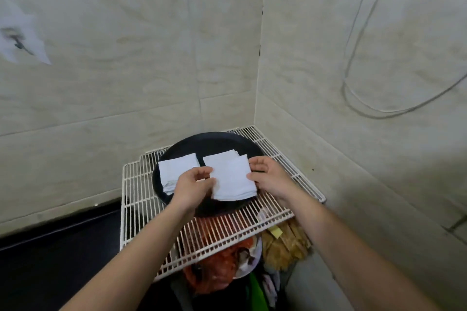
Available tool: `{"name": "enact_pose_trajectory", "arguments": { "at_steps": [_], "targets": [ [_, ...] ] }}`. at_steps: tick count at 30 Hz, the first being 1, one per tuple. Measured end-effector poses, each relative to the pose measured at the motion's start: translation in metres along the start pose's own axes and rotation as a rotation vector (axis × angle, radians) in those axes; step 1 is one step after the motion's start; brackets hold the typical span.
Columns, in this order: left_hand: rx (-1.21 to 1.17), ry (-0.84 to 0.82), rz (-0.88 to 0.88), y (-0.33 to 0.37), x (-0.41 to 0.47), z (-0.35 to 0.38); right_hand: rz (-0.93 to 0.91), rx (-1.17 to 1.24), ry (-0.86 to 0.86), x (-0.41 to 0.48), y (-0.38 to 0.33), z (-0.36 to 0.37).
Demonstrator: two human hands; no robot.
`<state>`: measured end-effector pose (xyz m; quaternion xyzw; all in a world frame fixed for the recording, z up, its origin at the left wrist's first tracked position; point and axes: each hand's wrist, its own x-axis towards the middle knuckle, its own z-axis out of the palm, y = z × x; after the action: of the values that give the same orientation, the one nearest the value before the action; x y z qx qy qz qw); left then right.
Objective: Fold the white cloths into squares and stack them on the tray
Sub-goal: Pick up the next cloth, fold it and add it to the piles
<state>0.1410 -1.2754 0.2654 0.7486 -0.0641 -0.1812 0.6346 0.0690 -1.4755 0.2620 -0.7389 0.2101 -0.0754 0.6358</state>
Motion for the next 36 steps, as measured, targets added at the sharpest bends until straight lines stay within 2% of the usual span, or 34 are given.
{"name": "enact_pose_trajectory", "arguments": {
  "at_steps": [4,10,21,24,28,30,36],
  "targets": [
    [0.030,-0.026,-0.034,-0.001,0.052,0.003,0.040,0.028,0.019,0.053,0.000,0.007],
    [0.055,0.070,-0.089,-0.012,0.097,0.007,0.087,0.048,0.045,0.106,0.001,0.017],
    [0.202,0.103,0.005,-0.019,0.096,0.018,0.101,-0.020,0.007,0.120,0.016,0.016],
    [0.363,0.090,0.111,-0.017,0.086,0.016,0.016,-0.131,-0.008,0.115,0.017,0.011],
    [0.627,0.103,0.318,-0.026,0.063,0.013,-0.121,-0.478,-0.091,0.099,0.024,0.001],
    [0.691,0.097,0.320,-0.036,0.055,0.014,-0.165,-0.590,-0.111,0.092,0.031,-0.003],
    [0.808,0.159,0.402,-0.050,0.053,0.022,-0.302,-0.704,-0.080,0.087,0.038,0.000]
  ]
}}
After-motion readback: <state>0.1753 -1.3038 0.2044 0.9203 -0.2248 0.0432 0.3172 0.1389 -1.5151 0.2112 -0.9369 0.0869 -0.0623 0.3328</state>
